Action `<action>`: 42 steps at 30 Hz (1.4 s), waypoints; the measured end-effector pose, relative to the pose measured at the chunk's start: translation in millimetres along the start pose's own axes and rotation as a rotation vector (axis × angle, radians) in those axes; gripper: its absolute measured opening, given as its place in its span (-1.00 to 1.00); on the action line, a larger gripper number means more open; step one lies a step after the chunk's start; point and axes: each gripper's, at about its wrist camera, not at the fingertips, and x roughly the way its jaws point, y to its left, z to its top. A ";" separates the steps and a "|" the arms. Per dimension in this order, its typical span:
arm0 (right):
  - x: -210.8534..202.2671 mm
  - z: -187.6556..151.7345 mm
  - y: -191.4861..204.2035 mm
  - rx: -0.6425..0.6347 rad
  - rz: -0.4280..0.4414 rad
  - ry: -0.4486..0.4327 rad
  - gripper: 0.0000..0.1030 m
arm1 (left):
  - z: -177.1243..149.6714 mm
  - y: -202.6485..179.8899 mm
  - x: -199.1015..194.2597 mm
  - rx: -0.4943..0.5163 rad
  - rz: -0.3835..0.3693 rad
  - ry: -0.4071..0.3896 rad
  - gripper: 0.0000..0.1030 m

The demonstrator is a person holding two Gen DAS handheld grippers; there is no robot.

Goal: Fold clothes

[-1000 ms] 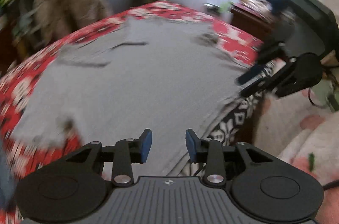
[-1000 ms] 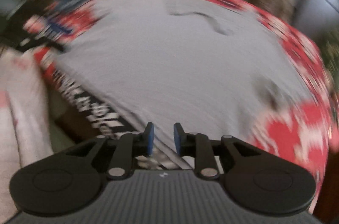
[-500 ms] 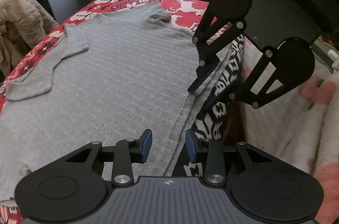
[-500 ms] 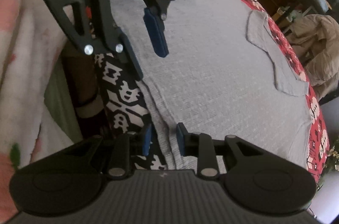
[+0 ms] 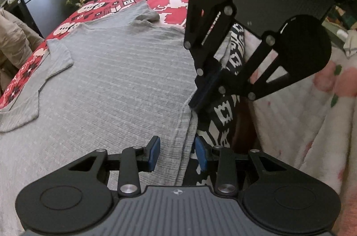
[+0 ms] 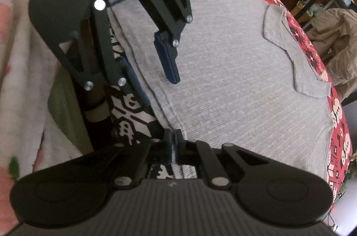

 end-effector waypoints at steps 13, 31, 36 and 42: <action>-21.5 -8.9 -13.5 0.114 0.003 -0.060 -0.81 | -0.8 -3.6 -1.4 -0.001 0.050 -0.042 -0.90; -4.0 0.3 14.9 0.093 0.043 -0.046 -0.96 | -7.0 -2.8 -5.7 -0.029 -0.078 -0.014 -0.98; -2.9 0.1 9.4 0.132 0.061 -0.042 -0.95 | -9.3 -4.7 -6.9 -0.045 -0.073 -0.012 -0.98; -9.4 -3.2 8.8 0.157 0.089 -0.041 -0.94 | -15.5 2.0 -23.3 -0.098 -0.047 -0.019 -0.82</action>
